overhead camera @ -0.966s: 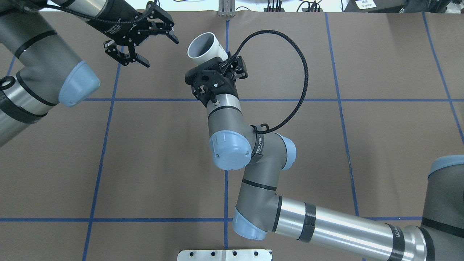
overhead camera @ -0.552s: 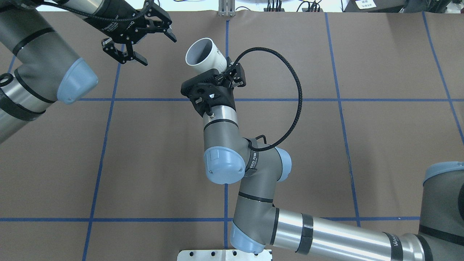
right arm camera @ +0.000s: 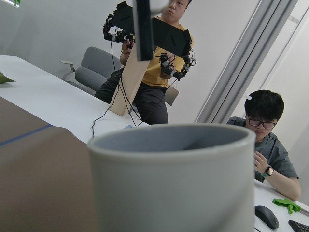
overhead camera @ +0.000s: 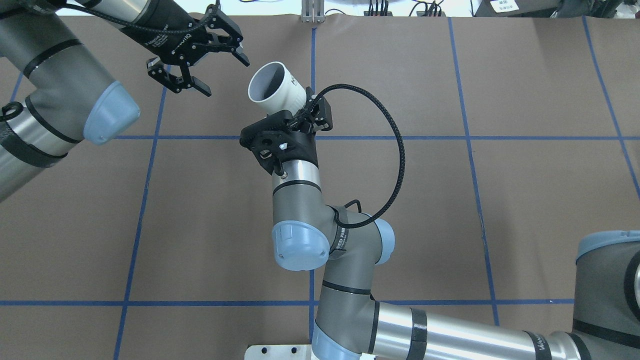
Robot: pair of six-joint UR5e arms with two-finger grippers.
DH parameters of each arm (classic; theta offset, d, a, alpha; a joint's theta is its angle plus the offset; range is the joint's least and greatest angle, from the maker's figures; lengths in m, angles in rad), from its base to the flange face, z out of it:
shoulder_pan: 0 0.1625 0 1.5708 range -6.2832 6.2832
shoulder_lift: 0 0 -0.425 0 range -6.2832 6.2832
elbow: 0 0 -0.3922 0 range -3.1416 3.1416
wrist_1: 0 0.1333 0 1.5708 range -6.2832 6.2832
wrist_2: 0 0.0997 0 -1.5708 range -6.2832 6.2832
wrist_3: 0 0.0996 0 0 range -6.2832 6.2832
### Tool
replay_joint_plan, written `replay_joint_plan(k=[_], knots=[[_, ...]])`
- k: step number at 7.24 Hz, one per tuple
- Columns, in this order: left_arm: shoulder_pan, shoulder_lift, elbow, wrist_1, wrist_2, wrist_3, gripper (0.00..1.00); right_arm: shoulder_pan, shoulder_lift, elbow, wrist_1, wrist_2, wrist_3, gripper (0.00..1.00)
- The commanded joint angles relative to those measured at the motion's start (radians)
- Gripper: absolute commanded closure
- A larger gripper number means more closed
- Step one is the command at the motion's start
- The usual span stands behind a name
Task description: Left arm hands cup to right arm to dump lemon
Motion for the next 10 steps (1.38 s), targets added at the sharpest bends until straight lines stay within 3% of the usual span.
replay_joint_plan(k=[1, 4, 6, 8, 9, 10], knots=[[0.025, -0.007, 0.003, -0.001, -0.001, 0.0, 0.13, -0.001, 0.005, -0.002, 0.0, -0.001, -0.004, 0.69], [0.049, -0.034, 0.038, -0.005, -0.001, 0.0, 0.2, -0.001, 0.005, 0.0, 0.0, -0.002, -0.003, 0.69], [0.054, -0.034, 0.046, -0.005, -0.001, 0.003, 0.35, -0.001, 0.005, 0.001, 0.0, -0.002, -0.004, 0.68], [0.054, -0.034, 0.062, -0.005, -0.001, 0.003, 0.59, -0.001, 0.005, 0.003, 0.0, -0.001, -0.003, 0.68], [0.057, -0.036, 0.062, -0.005, -0.003, 0.003, 0.75, -0.001, 0.007, 0.006, 0.0, -0.001, -0.003, 0.68], [0.06, -0.04, 0.061, 0.003, -0.008, -0.006, 1.0, -0.001, 0.005, 0.006, 0.0, 0.001, -0.003, 0.68]])
